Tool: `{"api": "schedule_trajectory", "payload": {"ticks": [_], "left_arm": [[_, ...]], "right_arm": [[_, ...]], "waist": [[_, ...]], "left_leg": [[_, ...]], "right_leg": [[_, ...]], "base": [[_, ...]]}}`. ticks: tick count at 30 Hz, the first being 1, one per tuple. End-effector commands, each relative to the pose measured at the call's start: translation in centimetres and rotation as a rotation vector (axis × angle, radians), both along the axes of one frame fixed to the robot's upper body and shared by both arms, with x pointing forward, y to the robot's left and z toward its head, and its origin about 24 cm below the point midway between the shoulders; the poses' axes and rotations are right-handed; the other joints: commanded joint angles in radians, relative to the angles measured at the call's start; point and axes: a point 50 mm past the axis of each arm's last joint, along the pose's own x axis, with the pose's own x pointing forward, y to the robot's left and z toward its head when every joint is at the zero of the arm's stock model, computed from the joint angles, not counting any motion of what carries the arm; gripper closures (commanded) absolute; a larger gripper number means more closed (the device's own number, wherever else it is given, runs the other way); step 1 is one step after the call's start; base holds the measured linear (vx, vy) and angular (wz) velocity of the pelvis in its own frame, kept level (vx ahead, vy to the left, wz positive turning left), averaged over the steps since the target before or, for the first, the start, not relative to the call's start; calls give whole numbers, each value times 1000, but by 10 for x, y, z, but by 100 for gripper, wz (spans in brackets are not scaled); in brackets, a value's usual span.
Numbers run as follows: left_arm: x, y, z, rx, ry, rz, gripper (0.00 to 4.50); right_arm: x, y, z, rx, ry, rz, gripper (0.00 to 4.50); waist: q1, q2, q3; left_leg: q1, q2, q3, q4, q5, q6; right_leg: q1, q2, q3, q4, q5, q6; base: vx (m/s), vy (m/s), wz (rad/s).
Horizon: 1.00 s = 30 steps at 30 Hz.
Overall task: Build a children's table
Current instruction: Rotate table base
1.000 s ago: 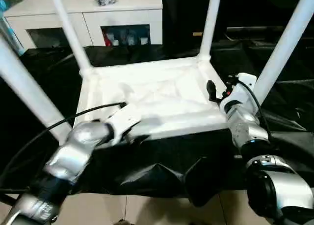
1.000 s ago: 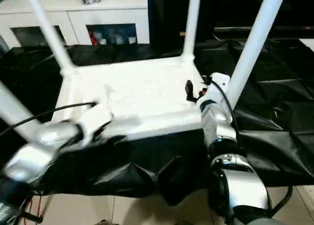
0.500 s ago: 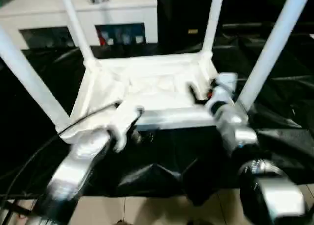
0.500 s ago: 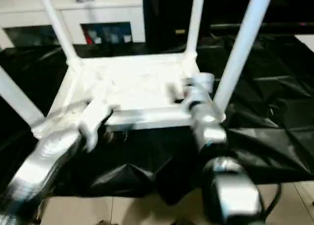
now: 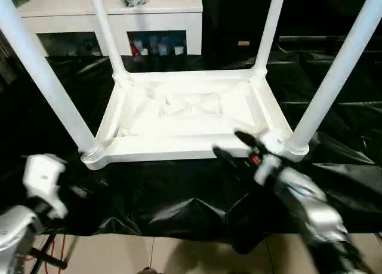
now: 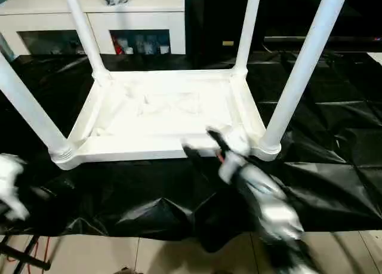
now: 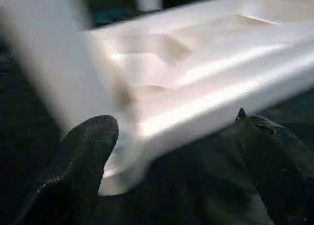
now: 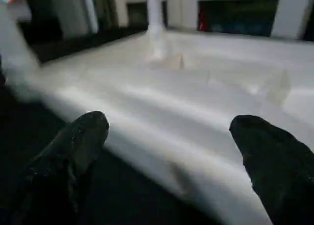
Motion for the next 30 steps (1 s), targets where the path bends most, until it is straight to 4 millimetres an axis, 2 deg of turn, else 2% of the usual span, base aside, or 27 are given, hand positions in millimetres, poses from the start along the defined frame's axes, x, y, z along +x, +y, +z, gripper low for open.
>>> {"api": "schedule_trajectory", "payload": {"ticks": [1,2,4,5,7,9,14,17,19,23,26,29,30], "left_arm": [[4,9,4,-27,-41,103,9],[8,8,6,-49,-53,121,9],[14,5,8,-85,-73,130,9],[20,2,11,-97,-89,136,9],[26,-1,12,-109,-91,138,9],[33,-4,14,-136,-95,144,9],[43,-11,17,-217,-105,150,9],[51,-9,14,-216,-66,206,9],[55,-7,13,-224,-50,243,9],[61,-8,13,-278,-46,257,9],[61,-28,17,-427,-40,53,9],[55,-42,15,-457,-3,-91,9],[52,-48,13,-474,28,-156,9]], "right_arm": [[-7,-5,6,-23,26,47,0],[-9,-13,5,-45,58,32,0],[-10,-26,4,-72,100,-17,0],[-8,-35,4,-76,123,-72,0],[-6,-43,4,-66,155,-120,0],[-5,-50,3,-61,193,-170,0],[-6,-52,2,-78,239,-199,0],[-2,-54,-3,-100,277,-274,0],[0,-52,-3,-91,292,-286,0],[2,-50,-4,-102,296,-288,0],[10,-51,-9,-142,307,-338,0],[15,-51,-12,-156,316,-364,0],[17,-51,-12,-168,314,-367,0]], "waist": [[-1,8,-48],[-1,4,-47],[3,6,-51],[3,9,-52],[2,5,-54],[2,13,-55],[3,12,-57],[1,11,-51],[-2,10,-52],[-2,13,-57],[-2,15,-60],[-1,13,-60],[4,15,-61]], "left_leg": [[12,8,-6,-89,-468,-2],[10,6,-6,-89,-459,1],[11,7,-5,-86,-426,3],[8,6,-6,-86,-417,2],[7,5,-5,-83,-410,3],[7,4,-5,-82,-396,5],[10,3,-2,-78,-386,3],[13,-1,-3,-78,-416,-5],[12,-2,-8,-79,-420,-12],[10,0,-9,-80,-400,-10],[10,0,-6,-78,-394,-16],[11,0,-4,-78,-392,-16],[16,4,-1,-77,-393,-17]], "right_leg": [[24,-26,31,-101,-505,-67],[27,-25,30,-104,-507,-63],[27,-25,31,-101,-474,-76],[29,-27,30,-98,-462,-86],[30,-27,29,-97,-447,-93],[32,-26,28,-94,-425,-97],[31,-26,25,-96,-429,-104],[27,-24,20,-102,-488,-84],[28,-26,18,-106,-524,-62],[32,-27,19,-103,-471,-67],[31,-28,20,-96,-429,-105],[30,-30,23,-94,-409,-128],[27,-30,25,-94,-401,-135]], "base": [[0,0,0],[0,0,0],[0,0,0],[0,0,0],[0,0,0],[0,0,0],[0,0,0],[0,0,0],[0,0,0],[0,0,0],[0,0,0],[0,0,0],[0,0,0]]}}
